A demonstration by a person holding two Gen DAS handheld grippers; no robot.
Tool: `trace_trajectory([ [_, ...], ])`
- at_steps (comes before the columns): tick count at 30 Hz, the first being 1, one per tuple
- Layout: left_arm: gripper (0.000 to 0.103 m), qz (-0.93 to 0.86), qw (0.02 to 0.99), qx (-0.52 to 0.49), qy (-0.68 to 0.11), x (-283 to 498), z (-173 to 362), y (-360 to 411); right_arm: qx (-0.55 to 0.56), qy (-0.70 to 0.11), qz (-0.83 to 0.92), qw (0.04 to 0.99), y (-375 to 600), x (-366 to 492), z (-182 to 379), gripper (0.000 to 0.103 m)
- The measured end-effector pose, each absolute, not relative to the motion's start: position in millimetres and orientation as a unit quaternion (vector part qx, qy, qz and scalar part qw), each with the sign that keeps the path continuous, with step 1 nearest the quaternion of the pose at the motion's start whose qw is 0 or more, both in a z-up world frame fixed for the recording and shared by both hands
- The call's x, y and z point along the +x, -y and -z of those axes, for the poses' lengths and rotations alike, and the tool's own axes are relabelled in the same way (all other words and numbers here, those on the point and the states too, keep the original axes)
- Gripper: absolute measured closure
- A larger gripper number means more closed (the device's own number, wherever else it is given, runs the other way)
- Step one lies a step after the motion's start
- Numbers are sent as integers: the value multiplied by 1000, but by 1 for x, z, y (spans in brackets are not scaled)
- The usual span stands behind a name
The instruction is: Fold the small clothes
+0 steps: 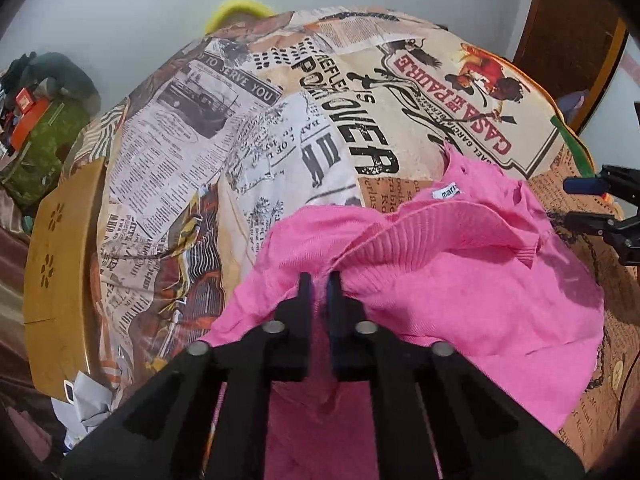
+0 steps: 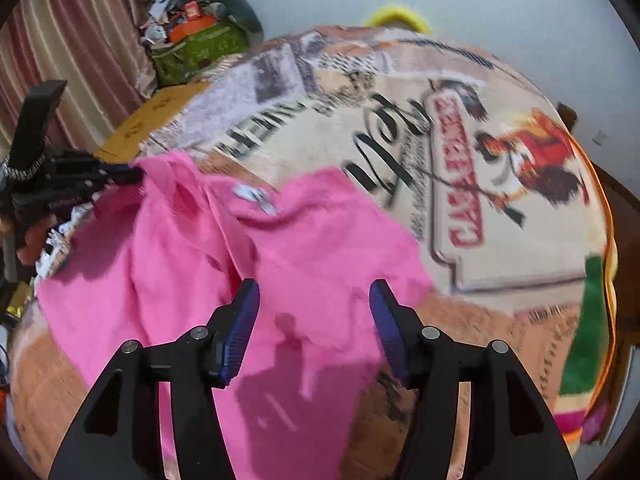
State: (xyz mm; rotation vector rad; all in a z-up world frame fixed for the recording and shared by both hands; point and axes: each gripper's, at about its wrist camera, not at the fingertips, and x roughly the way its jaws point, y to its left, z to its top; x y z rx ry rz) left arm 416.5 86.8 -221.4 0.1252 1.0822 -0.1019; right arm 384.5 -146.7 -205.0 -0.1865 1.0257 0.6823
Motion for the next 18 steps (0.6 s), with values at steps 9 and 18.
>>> trace_trajectory([
  [9, 40, 37, 868, 78, -490, 387, 209, -104, -99, -502, -315, 799, 146, 380, 242, 50],
  [18, 40, 59, 855, 68, -511, 357, 230, -119, -84, -525, -310, 788, 134, 385, 260, 80],
])
